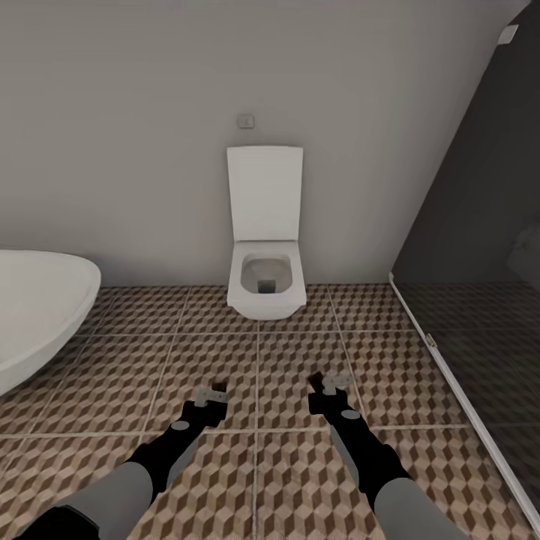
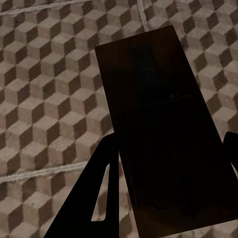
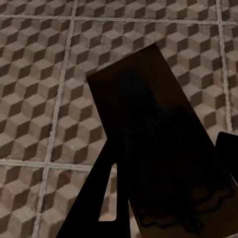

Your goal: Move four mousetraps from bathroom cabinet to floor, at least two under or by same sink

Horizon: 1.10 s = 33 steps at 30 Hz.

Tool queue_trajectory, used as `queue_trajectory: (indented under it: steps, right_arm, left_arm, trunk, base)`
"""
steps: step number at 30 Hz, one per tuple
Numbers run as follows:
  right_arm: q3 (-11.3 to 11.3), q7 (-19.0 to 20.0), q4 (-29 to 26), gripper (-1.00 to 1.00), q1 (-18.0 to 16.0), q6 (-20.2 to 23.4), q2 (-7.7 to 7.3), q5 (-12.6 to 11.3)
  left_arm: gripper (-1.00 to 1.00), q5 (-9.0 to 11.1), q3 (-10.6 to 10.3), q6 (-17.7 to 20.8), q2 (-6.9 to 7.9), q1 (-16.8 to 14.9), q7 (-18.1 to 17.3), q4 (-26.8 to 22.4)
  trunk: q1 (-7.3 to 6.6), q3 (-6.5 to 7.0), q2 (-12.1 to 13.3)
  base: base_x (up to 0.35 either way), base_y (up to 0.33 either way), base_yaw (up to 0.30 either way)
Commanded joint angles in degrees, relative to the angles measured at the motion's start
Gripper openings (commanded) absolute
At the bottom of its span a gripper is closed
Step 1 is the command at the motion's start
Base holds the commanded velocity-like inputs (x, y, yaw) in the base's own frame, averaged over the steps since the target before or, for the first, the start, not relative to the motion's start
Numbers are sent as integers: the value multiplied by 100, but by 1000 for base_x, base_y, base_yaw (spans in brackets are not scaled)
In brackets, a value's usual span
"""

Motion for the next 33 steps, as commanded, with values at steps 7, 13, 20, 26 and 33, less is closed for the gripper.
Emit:
queue_trajectory:
  steps: [7,13,20,26,33]
  right_arm:
    - [18,-24,-11,-100,-1,41,-2,25]
    - [18,-24,-11,-100,-1,41,-2,25]
    - [18,-24,-11,-100,-1,41,-2,25]
    - [18,-24,-11,-100,-1,41,-2,25]
    - [18,-24,-11,-100,-1,41,-2,25]
  left_arm:
    - [-100,43,-51,-27,2,-5,42,5]
    - [-100,43,-51,-28,2,-5,42,5]
    - [-100,43,-51,-28,2,-5,42,35]
    - [-100,43,-51,-29,-28,-5,42,47]
    - [-100,43,-51,-29,-33,-5,42,53]
  trunk:
    - [154,-186,-284]
    - [285,-341,-525]
    - [439,-522,-805]
    - [571,-677,-1046]
    - [725,-859,-1327]
  base:
    - [0,0,0]
    - [0,0,0]
    - [0,0,0]
    - [0,0,0]
    - [0,0,0]
